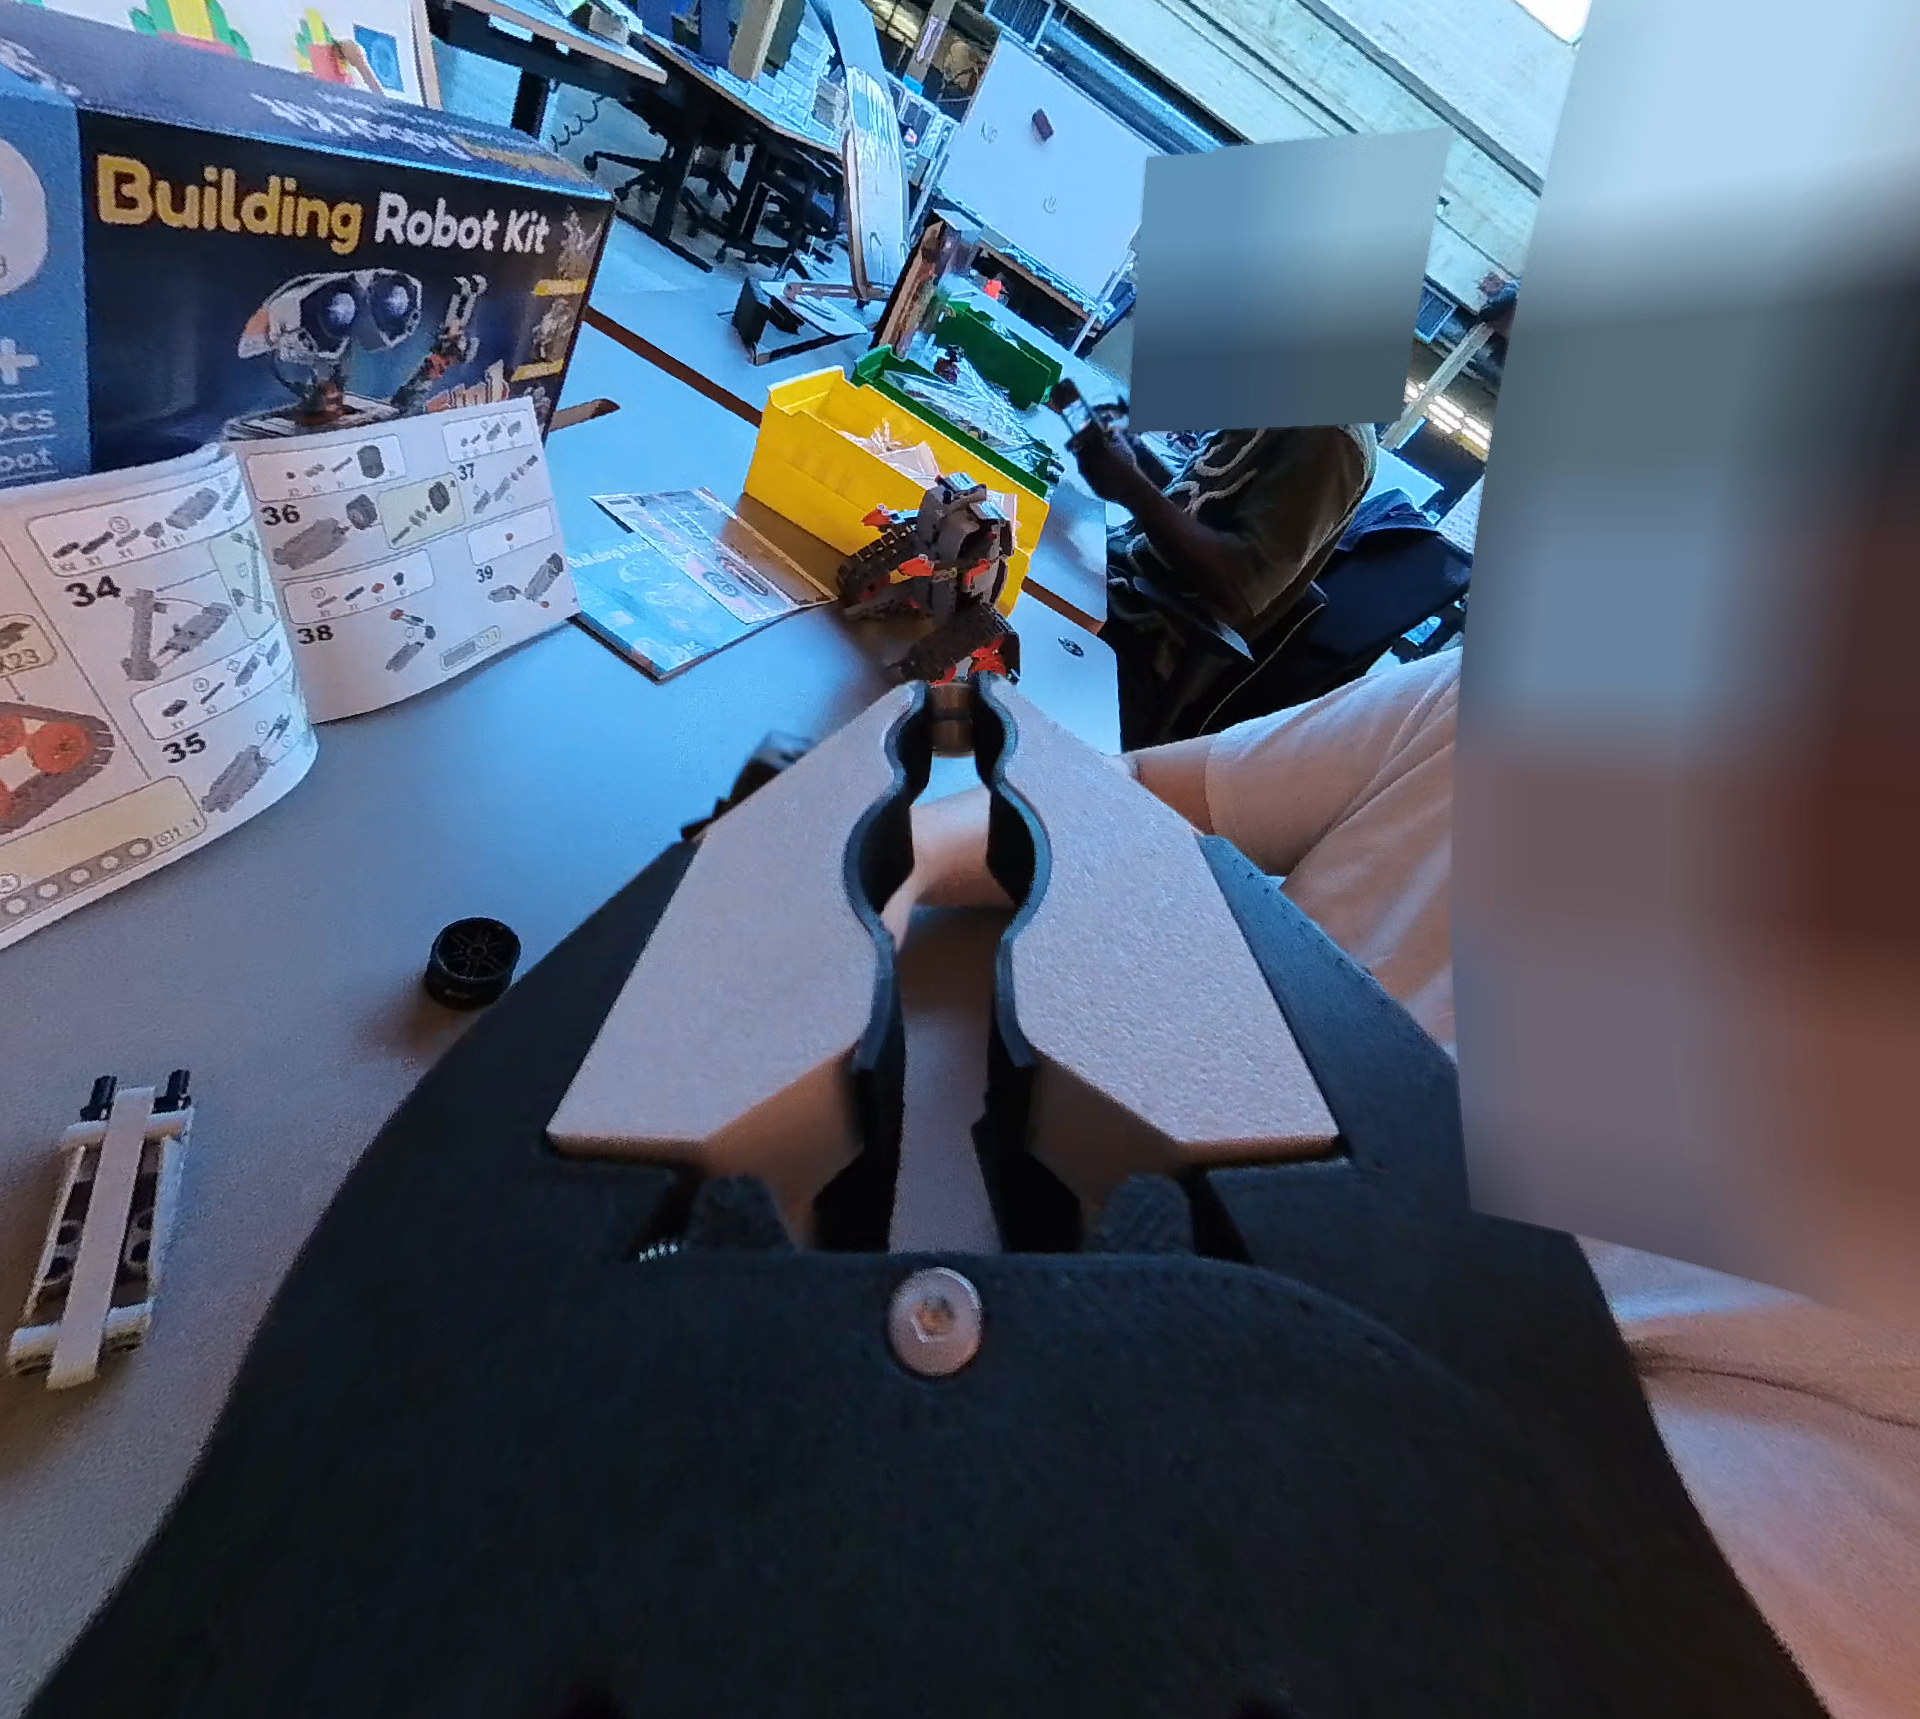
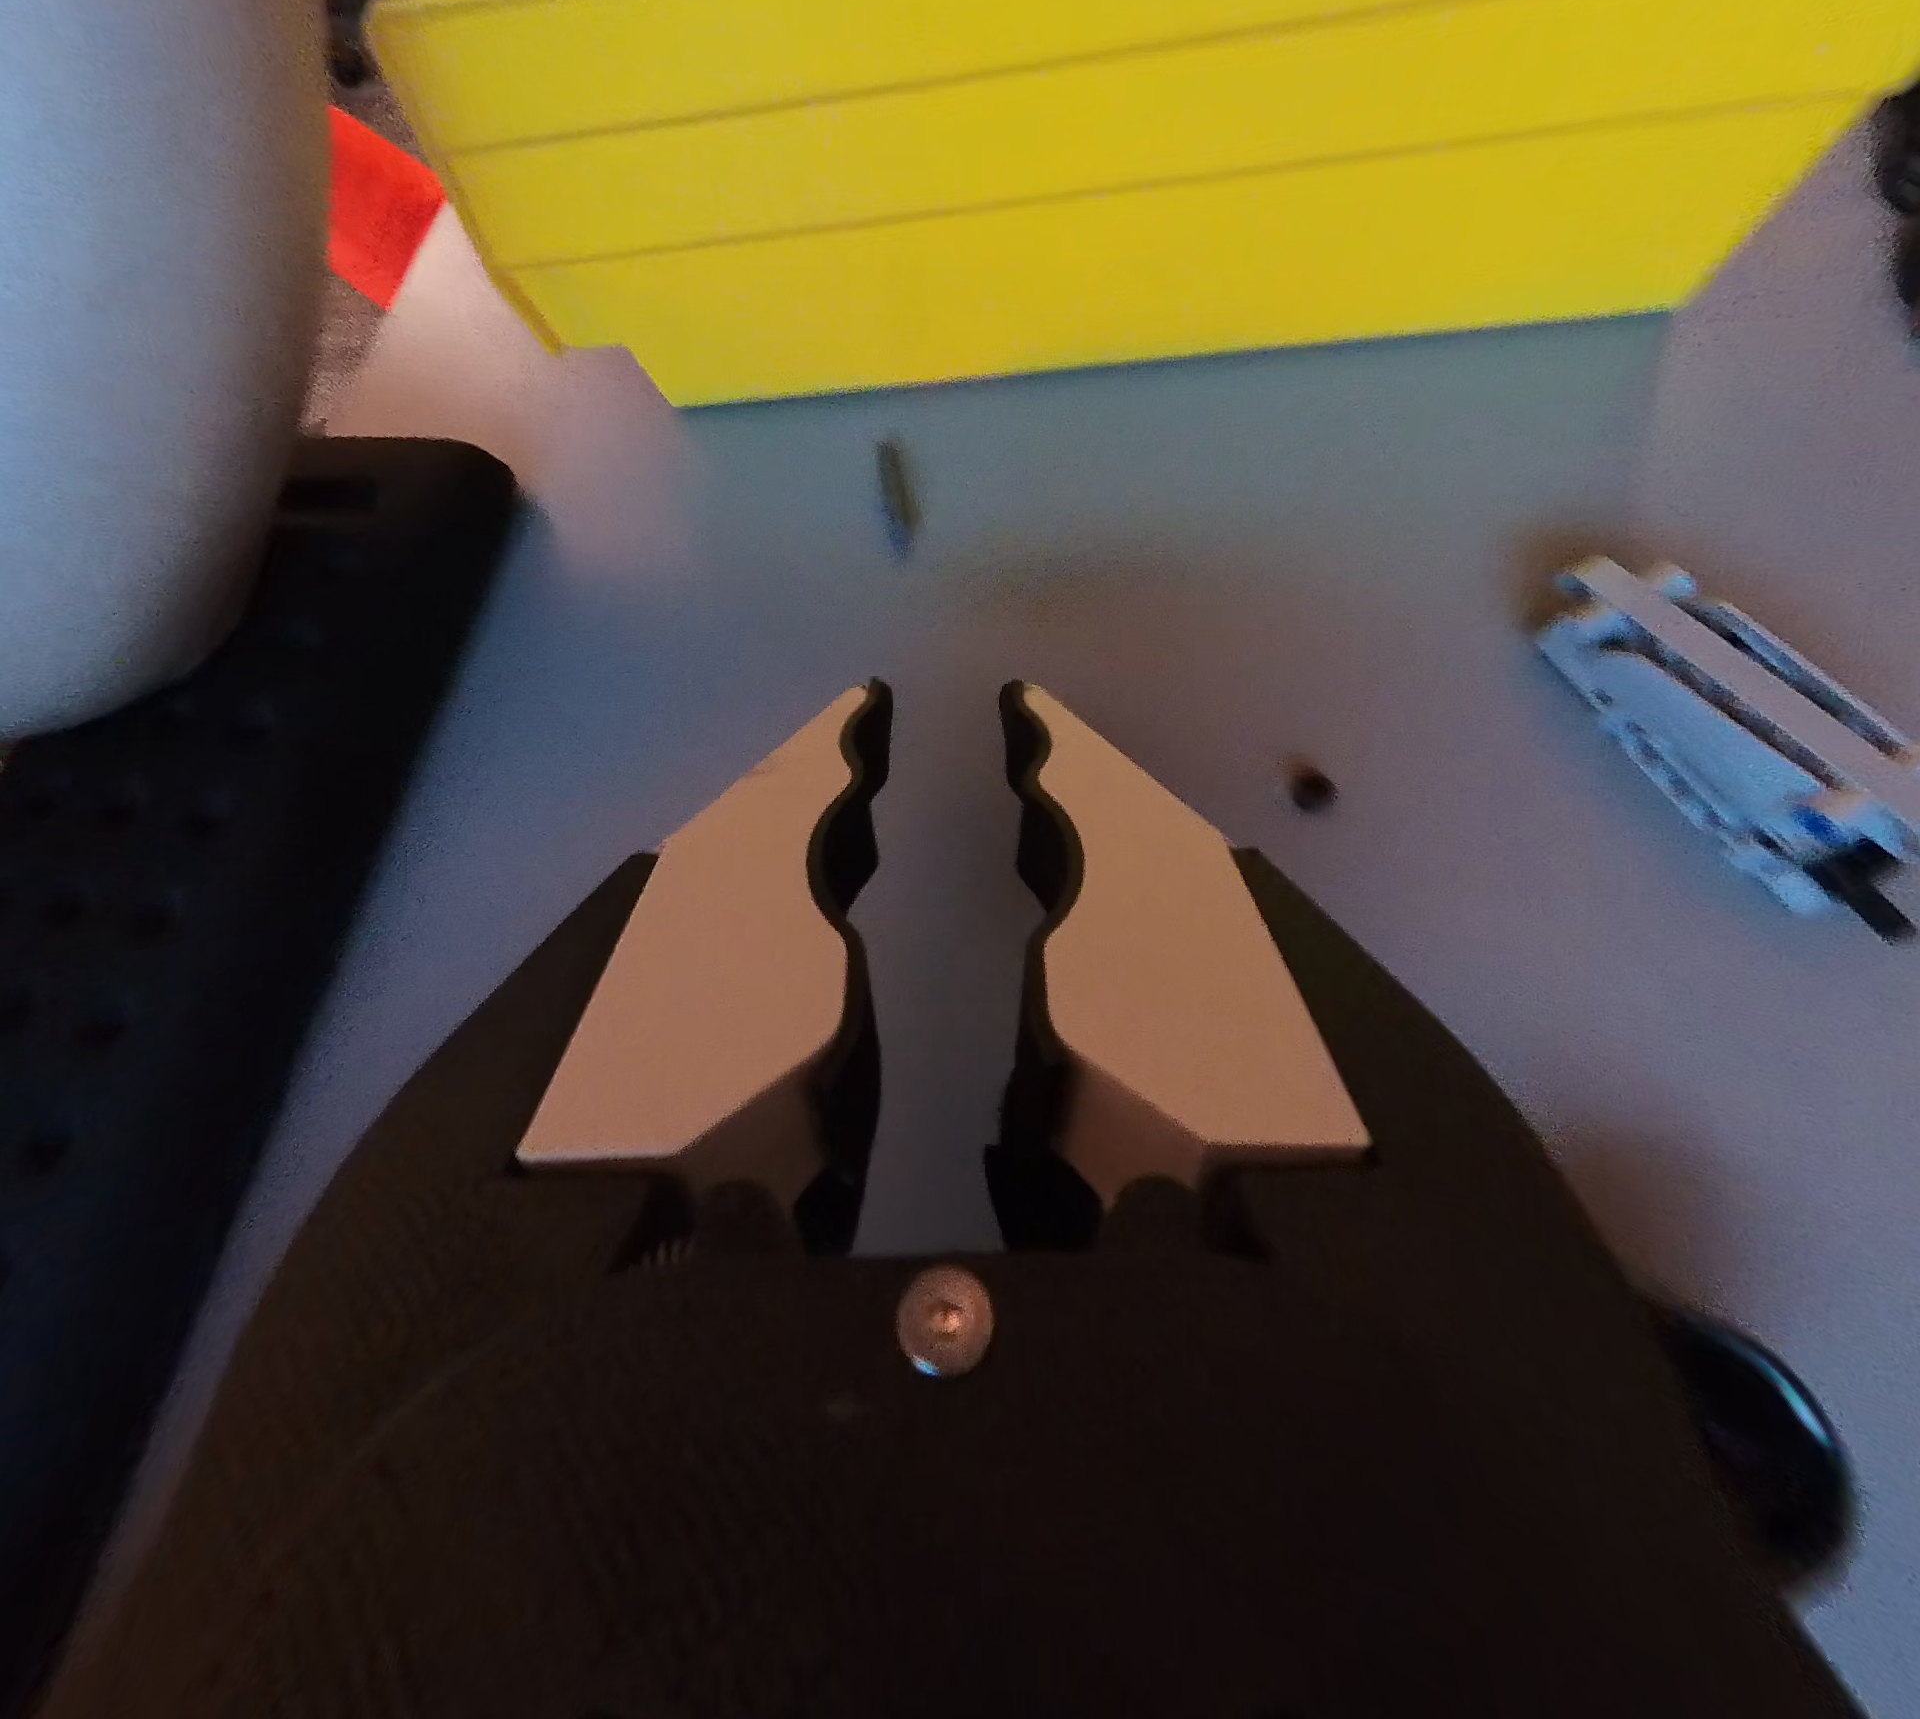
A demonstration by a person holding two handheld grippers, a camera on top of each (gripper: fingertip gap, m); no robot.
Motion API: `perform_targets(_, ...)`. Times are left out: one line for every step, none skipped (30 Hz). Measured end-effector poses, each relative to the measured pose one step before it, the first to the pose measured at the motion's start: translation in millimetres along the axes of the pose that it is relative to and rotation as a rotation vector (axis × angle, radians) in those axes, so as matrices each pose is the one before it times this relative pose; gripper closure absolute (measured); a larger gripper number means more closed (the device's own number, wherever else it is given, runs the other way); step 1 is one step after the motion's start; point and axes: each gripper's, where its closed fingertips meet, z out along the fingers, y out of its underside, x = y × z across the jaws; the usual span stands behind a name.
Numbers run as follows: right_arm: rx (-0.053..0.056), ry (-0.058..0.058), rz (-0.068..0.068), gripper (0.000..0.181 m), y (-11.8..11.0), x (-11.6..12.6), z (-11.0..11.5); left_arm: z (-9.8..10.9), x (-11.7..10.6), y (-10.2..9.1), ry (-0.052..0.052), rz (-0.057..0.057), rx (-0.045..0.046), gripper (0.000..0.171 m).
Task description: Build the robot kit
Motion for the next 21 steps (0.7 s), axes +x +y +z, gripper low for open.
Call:
perform_targets(0.0163, -0.0035, -0.0011, 0.16, -5.77, -6.24, 7.38, 0.06, 0.9, -0.48, 0.0034, 0.002, 0.00076, 0.167)
perform_targets(0.0165, -0.005, -0.0055, 0.158, -5.6, -6.06, 8.03, 0.18, 0.15, -0.45, 0.0011, 0.0011, 0.00109, 0.167)
perform_targets(0.0093, -0.0125, -0.0121, 0.158, -5.09, -6.13, 8.81, 0.1, 0.01, -0.5, 0.0017, -0.0012, 0.00152, 0.167)
perform_targets(-0.0071, 0.0086, -0.011, 0.157, -3.17, -0.98, 8.8, 0.16, -0.08, -0.44, 0.0022, -0.0028, 0.00165, 0.167)
perform_targets(-0.0158, 0.0113, -0.0252, 0.157, -1.86, 1.21, 8.13, 0.06, -0.14, -0.07, 0.0015, -0.0023, 0.00089, 0.167)
perform_targets(-0.0117, 0.0081, -0.0172, 0.157, -2.07, 2.26, 7.0, 0.0, -0.33, 0.45, -0.0002, -0.0028, -0.00118, 0.167)
perform_targets(-0.0096, -0.0095, 0.0131, 0.157, -1.74, 0.48, 6.25, -0.3, -1.04, 0.44, -0.0049, -0.0041, -0.00159, 0.167)
perform_targets(-0.007, -0.0377, 0.0315, 0.157, -1.5, -3.93, 5.65, -0.82, -1.08, -0.02, -0.0063, -0.0031, 0.002, 0.167)
perform_targets(-0.0202, -0.0254, 0.0338, 0.157, 1.61, -2.17, 5.39, -1.29, -0.57, -0.88, -0.0029, -0.0024, 0.00715, 0.167)
perform_targets(-0.0272, -0.0181, 0.0162, 0.157, 3.46, -2.1, 5.21, -1.45, -0.17, -1.28, 0.0001, -0.0024, 0.00903, 0.167)
perform_targets(-0.0239, -0.0165, -0.0083, 0.158, 3.82, -3.79, 5.04, -1.53, -0.49, -1.47, -0.0012, -0.0031, 0.01038, 0.167)
perform_targets(-0.0296, -0.0016, -0.0256, 0.165, 5.03, -2.89, 4.06, -1.45, -0.95, -1.56, -0.0033, -0.0038, 0.01079, 0.167)
perform_targets(-0.0032, 0.015, -0.0382, 0.176, -0.06, -1.73, 0.36, -1.26, -0.97, -1.88, -0.0016, -0.0045, 0.01237, 0.167)
perform_targets(-0.0151, 0.0183, -0.03, 0.176, 1.24, -0.7, -0.54, -0.99, -1.06, -1.87, 0.0009, -0.0067, 0.01286, 0.167)
perform_targets(-0.0166, 0.0082, -0.0216, 0.176, 1.86, -1.0, -1.79, -0.59, -1.21, -1.99, 0.001, -0.0088, 0.01293, 0.167)
perform_targets(-0.0104, 0.0158, -0.0133, 0.177, 2.02, 1.09, -2.67, -0.32, -1.16, -2.33, 0.0032, -0.0111, 0.01586, 0.167)
perform_targets(-0.0047, 0.0274, -0.0106, 0.177, 2.71, 3.13, -3.57, 0.15, -0.63, -2.77, 0.0071, -0.0125, 0.01731, 0.167)
perform_targets(-0.003, 0.0185, -0.0045, 0.177, 3.51, 2.24, -4.29, 0.69, -0.49, -2.86, 0.0096, -0.0113, 0.01723, 0.167)
perform_targets(0.0022, 0.0153, 0.0058, 0.177, 3.53, 2.54, -5.93, 0.92, -0.67, -3.18, 0.0089, -0.0119, 0.01862, 0.167)
perform_targets(0.0155, 0.0184, 0.0168, 0.177, 1.95, 3.92, -8.9, 1.43, -0.72, -3.11, 0.0099, -0.0131, 0.01775, 0.167)
perform_targets(0.0336, 0.0167, 0.0303, 0.177, -0.61, 5.15, -12.33, 1.9, -0.62, -2.75, 0.011, -0.0128, 0.01626, 0.167)
